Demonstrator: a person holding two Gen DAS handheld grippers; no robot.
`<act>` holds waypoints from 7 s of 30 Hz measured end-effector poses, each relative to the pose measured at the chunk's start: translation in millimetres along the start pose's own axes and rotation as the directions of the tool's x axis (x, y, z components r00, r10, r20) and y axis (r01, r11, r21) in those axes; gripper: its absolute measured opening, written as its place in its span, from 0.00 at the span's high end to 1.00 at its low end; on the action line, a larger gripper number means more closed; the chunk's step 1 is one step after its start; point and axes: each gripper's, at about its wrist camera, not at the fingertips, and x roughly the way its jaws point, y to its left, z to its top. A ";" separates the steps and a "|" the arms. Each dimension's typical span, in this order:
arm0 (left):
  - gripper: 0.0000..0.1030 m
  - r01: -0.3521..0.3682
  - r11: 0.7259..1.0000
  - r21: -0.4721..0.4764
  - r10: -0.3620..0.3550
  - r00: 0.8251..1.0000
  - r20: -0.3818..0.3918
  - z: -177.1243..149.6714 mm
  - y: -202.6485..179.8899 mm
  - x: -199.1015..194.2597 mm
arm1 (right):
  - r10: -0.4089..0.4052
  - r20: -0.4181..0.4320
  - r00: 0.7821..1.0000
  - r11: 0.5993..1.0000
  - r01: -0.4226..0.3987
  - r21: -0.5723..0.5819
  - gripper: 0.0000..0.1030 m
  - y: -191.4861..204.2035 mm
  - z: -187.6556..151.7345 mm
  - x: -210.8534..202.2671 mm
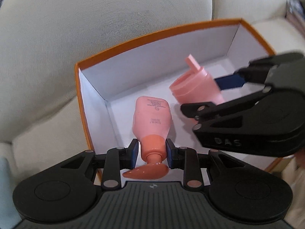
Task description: Organize rigid objects
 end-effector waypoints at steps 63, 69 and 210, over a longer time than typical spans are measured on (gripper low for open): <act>0.84 0.180 0.920 -0.349 -0.117 0.974 0.195 -120.0 42.0 -36.1 | 0.009 -0.194 0.981 0.998 -0.021 -0.059 0.45 41.3 -57.8 12.2; 0.83 0.190 0.918 -0.347 -0.130 0.974 0.187 -135.1 39.1 -42.0 | 0.001 -0.217 0.976 0.998 -0.014 -0.060 0.45 46.7 -75.6 2.6; 0.77 0.353 0.810 -0.468 -0.220 0.923 0.315 -131.0 80.5 -38.4 | 0.192 -0.378 0.906 0.970 -0.116 0.215 0.70 55.2 -63.2 18.4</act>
